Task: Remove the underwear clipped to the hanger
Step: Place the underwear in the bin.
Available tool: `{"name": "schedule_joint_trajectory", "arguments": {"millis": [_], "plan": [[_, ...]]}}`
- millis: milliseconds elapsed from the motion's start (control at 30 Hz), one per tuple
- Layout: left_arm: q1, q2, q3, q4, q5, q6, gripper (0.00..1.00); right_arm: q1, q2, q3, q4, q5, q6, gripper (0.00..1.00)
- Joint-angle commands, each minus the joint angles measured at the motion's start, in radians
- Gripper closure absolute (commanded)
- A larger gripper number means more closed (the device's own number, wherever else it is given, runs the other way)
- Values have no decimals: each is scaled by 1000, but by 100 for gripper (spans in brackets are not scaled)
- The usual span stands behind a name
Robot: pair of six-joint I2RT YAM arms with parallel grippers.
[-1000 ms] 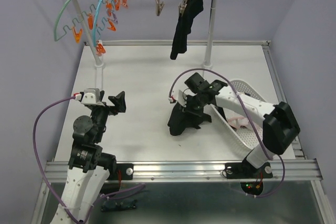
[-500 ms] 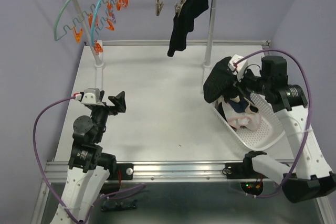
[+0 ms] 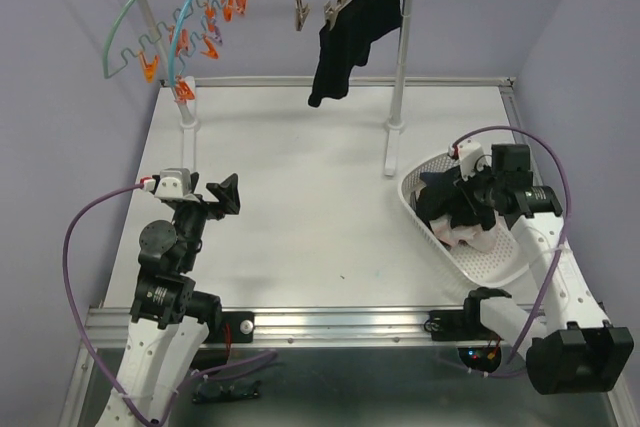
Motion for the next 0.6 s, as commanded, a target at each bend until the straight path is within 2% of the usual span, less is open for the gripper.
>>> {"name": "schedule_joint_trajectory", "arguments": {"millis": [0,133,300,333,400,433,533,567], "plan": [[3,-9,-11,48,-10,14,1,-65,34,-85,109,53,-5,97],[3,-15,-11,48,-8,14,1,-172,95,-169,156,17,-58,94],[3,-12,-11,51,-5,17,1,-224,149,-223,173,-29,-104,78],[3,-12,-11,51,-4,19,1,-227,143,-221,173,-31,-103,68],[3,-12,-11,51,-4,17,1,-229,115,-215,172,-25,-103,57],[3,-12,-11,51,-2,17,1,-229,106,-202,172,-20,-100,41],[3,-14,-11,51,-2,17,1,-229,68,-176,164,14,-100,22],[3,-15,-11,53,-1,17,1,-229,59,-148,156,23,-100,10]]}}
